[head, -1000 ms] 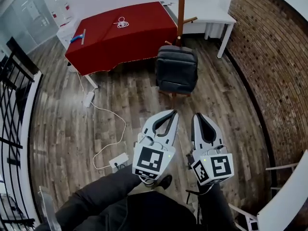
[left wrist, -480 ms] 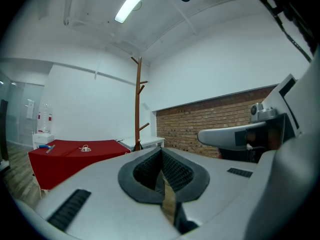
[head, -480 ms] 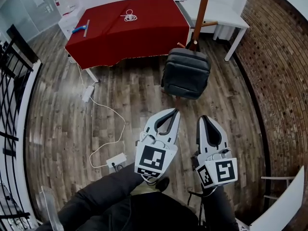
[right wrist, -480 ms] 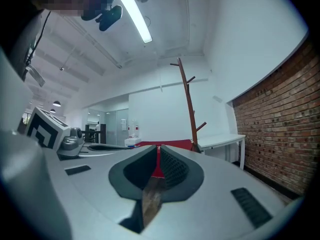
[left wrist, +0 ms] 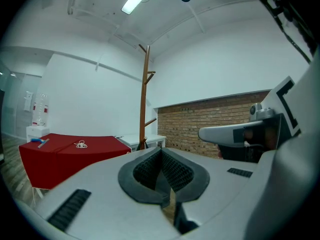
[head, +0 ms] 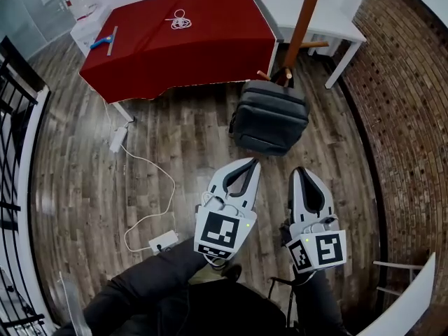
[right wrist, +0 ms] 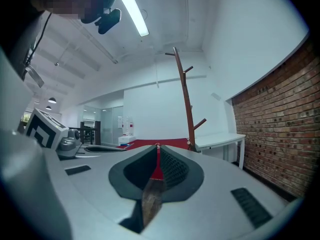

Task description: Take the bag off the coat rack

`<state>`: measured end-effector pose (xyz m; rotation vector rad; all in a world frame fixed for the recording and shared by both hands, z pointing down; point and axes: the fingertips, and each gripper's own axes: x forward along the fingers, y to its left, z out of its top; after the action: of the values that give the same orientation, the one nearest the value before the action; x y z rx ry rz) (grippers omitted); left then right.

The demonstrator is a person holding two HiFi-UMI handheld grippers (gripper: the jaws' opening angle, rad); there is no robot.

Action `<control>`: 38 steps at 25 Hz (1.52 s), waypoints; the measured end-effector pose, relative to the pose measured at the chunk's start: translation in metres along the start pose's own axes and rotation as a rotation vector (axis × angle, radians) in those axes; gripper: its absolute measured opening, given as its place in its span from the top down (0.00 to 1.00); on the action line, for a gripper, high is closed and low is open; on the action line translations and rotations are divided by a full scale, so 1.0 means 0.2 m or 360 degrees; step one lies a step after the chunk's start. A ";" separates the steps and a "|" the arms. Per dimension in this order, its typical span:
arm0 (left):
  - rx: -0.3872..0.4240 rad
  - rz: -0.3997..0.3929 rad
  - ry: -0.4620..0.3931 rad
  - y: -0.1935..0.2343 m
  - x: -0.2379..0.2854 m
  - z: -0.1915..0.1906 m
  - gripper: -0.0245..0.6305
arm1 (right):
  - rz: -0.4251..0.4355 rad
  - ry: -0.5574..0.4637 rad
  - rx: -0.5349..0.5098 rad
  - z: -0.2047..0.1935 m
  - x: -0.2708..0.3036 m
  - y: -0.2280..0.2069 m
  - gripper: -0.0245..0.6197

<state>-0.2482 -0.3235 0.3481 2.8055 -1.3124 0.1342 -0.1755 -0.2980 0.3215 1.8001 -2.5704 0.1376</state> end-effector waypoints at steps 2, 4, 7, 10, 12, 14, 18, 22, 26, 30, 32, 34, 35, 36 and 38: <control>-0.0012 -0.0005 0.0000 0.05 0.05 0.00 0.95 | -0.0007 0.0007 -0.0007 0.00 0.07 -0.03 0.95; -0.0022 -0.0012 0.0002 0.10 0.09 0.00 0.95 | -0.0016 0.0009 -0.0016 0.02 0.14 -0.04 0.95; -0.0019 -0.0032 -0.0009 0.17 0.14 0.02 0.95 | -0.0032 -0.0002 -0.0039 0.05 0.23 -0.05 0.95; -0.0006 -0.0050 -0.0022 0.21 0.18 0.03 0.95 | -0.0052 -0.0016 -0.0059 0.07 0.28 -0.05 0.95; -0.0002 -0.0060 -0.0025 0.23 0.21 0.04 0.95 | -0.0061 -0.0017 -0.0069 0.08 0.31 -0.07 0.95; 0.0007 -0.0078 -0.0025 0.23 0.24 0.06 0.95 | -0.0072 -0.0021 -0.0082 0.10 0.32 -0.09 0.95; 0.0024 -0.0102 -0.0018 0.21 0.31 0.07 0.95 | -0.0092 -0.0059 -0.0107 0.15 0.35 -0.15 0.95; 0.0056 -0.0101 -0.0019 0.19 0.40 0.09 0.95 | -0.0096 -0.0087 -0.0127 0.17 0.39 -0.23 0.95; 0.0087 -0.0081 -0.0014 0.20 0.49 0.13 0.95 | -0.0086 -0.0085 -0.0112 0.16 0.44 -0.32 0.95; 0.0098 -0.0064 0.0020 0.20 0.59 0.10 0.95 | -0.0075 -0.0068 -0.0071 0.11 0.48 -0.41 0.95; 0.0093 -0.0057 0.0052 0.19 0.64 0.07 0.95 | -0.0075 -0.0051 -0.0043 0.07 0.50 -0.46 0.95; 0.0095 -0.0045 0.0080 0.19 0.70 0.03 0.95 | -0.0074 -0.0039 -0.0016 0.04 0.53 -0.53 0.95; 0.0097 -0.0038 0.0091 0.19 0.73 0.02 0.95 | -0.0072 -0.0034 -0.0006 0.02 0.54 -0.56 0.95; 0.0098 -0.0030 0.0099 0.20 0.76 0.01 0.95 | -0.0069 -0.0028 0.0004 0.00 0.56 -0.59 0.95; 0.0099 -0.0016 0.0109 0.20 0.83 -0.01 0.95 | -0.0061 -0.0011 0.0019 -0.03 0.59 -0.65 0.95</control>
<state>-0.1731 -0.4748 0.3666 2.8303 -1.3016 0.2730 -0.0940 -0.4517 0.3435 1.8560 -2.5429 0.1471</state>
